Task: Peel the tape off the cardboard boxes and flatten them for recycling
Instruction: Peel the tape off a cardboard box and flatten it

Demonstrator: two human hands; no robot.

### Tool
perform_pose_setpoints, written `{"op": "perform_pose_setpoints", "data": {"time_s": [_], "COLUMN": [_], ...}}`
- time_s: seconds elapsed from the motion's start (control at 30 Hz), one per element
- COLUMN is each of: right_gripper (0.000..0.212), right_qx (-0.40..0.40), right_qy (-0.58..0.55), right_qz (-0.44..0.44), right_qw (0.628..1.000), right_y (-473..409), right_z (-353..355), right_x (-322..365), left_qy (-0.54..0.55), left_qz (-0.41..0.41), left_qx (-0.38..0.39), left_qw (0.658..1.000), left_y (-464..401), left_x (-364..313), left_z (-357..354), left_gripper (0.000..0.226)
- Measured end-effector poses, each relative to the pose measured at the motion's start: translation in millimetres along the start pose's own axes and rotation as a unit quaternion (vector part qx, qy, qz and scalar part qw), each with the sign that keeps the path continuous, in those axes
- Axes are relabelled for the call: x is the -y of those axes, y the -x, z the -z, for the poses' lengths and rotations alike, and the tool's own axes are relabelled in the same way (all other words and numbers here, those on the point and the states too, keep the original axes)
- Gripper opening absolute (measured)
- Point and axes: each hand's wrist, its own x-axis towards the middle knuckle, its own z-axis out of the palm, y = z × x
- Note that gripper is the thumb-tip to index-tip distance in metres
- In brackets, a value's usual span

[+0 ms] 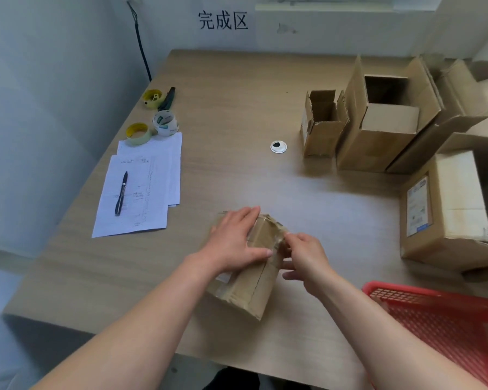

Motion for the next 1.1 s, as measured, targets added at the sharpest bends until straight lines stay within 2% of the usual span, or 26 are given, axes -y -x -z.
{"op": "perform_pose_setpoints", "data": {"time_s": [0.1, 0.17, 0.23, 0.33, 0.43, 0.53, 0.63, 0.83, 0.93, 1.1], "right_gripper": [0.018, 0.013, 0.018, 0.018, 0.017, 0.025, 0.030, 0.021, 0.022, 0.028], "right_qx": [-0.102, -0.145, -0.158, -0.142, -0.083, -0.041, -0.044, -0.052, -0.049, 0.007], "right_qy": [0.097, 0.054, 0.003, 0.020, 0.158, 0.290, 0.314, 0.322, 0.288, 0.149], "right_qz": [0.070, 0.121, 0.158, 0.204, 0.220, 0.227, 0.218, 0.322, 0.308, 0.194], "right_qw": [0.988, 0.981, 0.975, 0.968, 0.959, 0.929, 0.923, 0.889, 0.905, 0.970], "right_y": [-4, -1, 1, 3, 5, 2, -4, -13, -16, -20], "right_z": [9, 18, 26, 33, 30, 24, 17, 14, 20, 22], "right_x": [-11, -8, -3, -4, -24, -51, -63, -67, -64, -58], "left_qy": [-0.035, -0.091, -0.119, -0.140, -0.136, -0.127, -0.116, -0.105, -0.099, -0.087], "left_qz": [0.019, 0.019, 0.012, -0.005, -0.008, -0.008, -0.009, -0.007, -0.006, -0.006], "left_qx": [0.041, 0.049, 0.037, 0.033, 0.026, 0.028, 0.029, 0.044, 0.046, 0.045], "left_qw": [0.998, 0.994, 0.992, 0.990, 0.990, 0.992, 0.993, 0.994, 0.994, 0.995], "left_y": [5, 9, 14, 18, 16, 14, 13, 11, 11, 11], "left_x": [-1, -4, -3, -2, -4, -2, 0, -1, -3, -5], "left_z": [-21, -34, -47, -59, -59, -57, -57, -54, -53, -55], "left_gripper": [0.104, 0.103, 0.100, 0.098, 0.099, 0.102, 0.103, 0.105, 0.105, 0.103]}}
